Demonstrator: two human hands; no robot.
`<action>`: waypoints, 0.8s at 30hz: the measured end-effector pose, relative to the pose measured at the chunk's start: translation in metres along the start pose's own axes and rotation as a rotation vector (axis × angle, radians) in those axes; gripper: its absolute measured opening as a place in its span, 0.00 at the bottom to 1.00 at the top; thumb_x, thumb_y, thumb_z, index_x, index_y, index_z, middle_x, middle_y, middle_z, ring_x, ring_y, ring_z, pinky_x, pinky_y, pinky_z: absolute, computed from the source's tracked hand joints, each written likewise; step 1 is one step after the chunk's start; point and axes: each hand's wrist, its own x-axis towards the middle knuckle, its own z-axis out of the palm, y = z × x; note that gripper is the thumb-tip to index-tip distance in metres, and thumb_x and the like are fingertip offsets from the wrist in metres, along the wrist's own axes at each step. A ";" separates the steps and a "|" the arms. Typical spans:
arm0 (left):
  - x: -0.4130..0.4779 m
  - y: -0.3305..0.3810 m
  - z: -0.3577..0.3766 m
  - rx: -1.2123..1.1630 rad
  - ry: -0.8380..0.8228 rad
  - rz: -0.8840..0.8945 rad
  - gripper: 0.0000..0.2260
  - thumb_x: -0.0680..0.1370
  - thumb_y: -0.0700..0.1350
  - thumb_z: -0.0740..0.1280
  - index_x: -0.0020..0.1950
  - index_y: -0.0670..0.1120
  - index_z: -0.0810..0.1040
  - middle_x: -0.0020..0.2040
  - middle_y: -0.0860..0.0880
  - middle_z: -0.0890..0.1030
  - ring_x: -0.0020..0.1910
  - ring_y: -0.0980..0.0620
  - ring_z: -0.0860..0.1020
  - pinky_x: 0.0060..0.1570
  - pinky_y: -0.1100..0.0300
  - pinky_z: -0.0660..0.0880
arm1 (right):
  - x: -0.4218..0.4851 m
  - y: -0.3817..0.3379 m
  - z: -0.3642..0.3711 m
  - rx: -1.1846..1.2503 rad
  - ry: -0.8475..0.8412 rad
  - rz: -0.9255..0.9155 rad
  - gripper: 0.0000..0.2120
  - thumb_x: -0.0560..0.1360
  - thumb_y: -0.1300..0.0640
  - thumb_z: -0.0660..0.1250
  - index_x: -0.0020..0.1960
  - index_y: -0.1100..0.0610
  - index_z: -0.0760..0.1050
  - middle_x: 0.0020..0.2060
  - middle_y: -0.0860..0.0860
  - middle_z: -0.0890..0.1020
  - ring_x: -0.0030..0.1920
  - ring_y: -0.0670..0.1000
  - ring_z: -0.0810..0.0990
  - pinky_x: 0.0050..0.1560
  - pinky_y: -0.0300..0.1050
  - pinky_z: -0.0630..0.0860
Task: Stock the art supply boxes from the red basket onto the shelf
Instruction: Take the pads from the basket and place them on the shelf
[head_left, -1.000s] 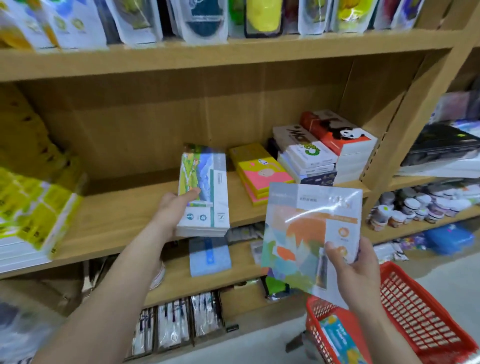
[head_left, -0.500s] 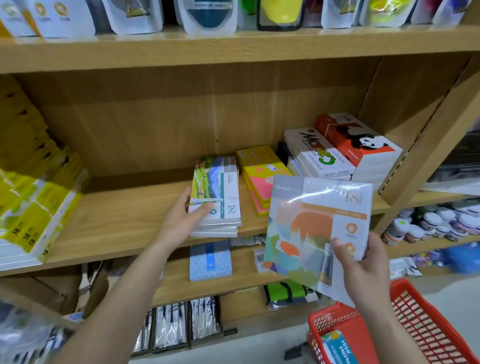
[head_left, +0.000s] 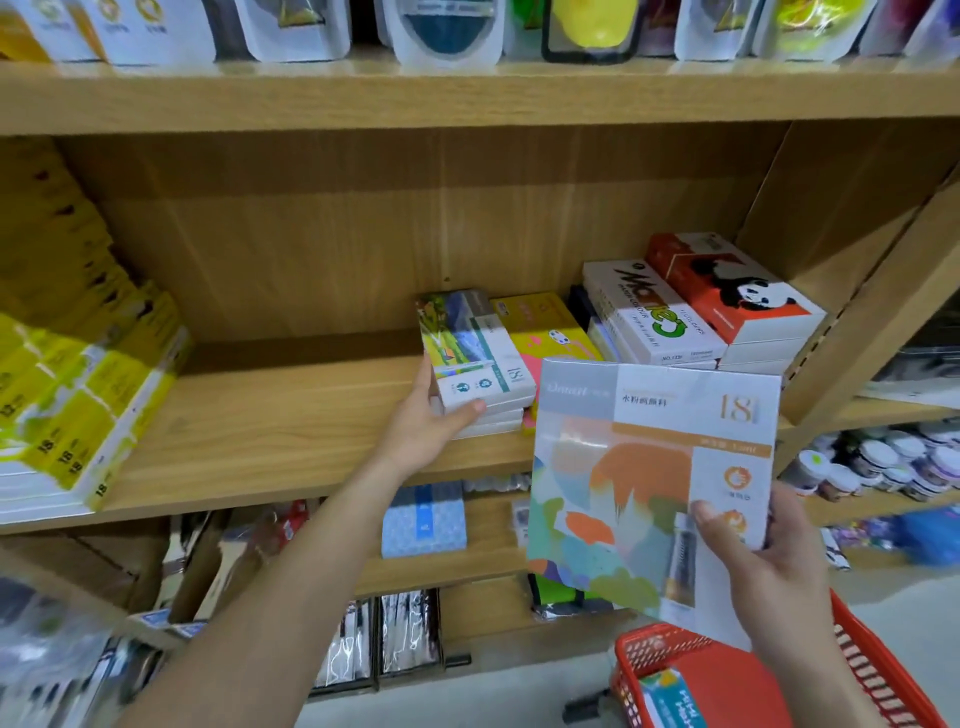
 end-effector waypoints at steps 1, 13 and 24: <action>-0.007 -0.002 -0.009 -0.058 -0.021 -0.006 0.38 0.73 0.57 0.74 0.79 0.54 0.60 0.68 0.60 0.76 0.68 0.56 0.74 0.62 0.62 0.70 | -0.002 -0.003 0.003 0.017 -0.023 -0.003 0.11 0.72 0.51 0.72 0.54 0.49 0.78 0.48 0.43 0.86 0.46 0.42 0.84 0.41 0.44 0.79; -0.141 -0.075 -0.140 0.027 0.353 0.021 0.28 0.75 0.57 0.71 0.74 0.62 0.68 0.66 0.62 0.78 0.61 0.62 0.77 0.61 0.56 0.75 | 0.025 -0.077 0.229 0.297 -0.326 -0.107 0.10 0.75 0.55 0.72 0.55 0.47 0.77 0.49 0.40 0.86 0.50 0.42 0.85 0.44 0.33 0.78; -0.095 -0.109 -0.185 0.767 0.195 -0.082 0.35 0.77 0.69 0.56 0.81 0.59 0.52 0.82 0.52 0.53 0.78 0.45 0.56 0.76 0.46 0.53 | 0.071 -0.067 0.404 0.155 -0.407 -0.087 0.09 0.76 0.51 0.73 0.53 0.48 0.75 0.47 0.42 0.81 0.44 0.31 0.80 0.41 0.28 0.74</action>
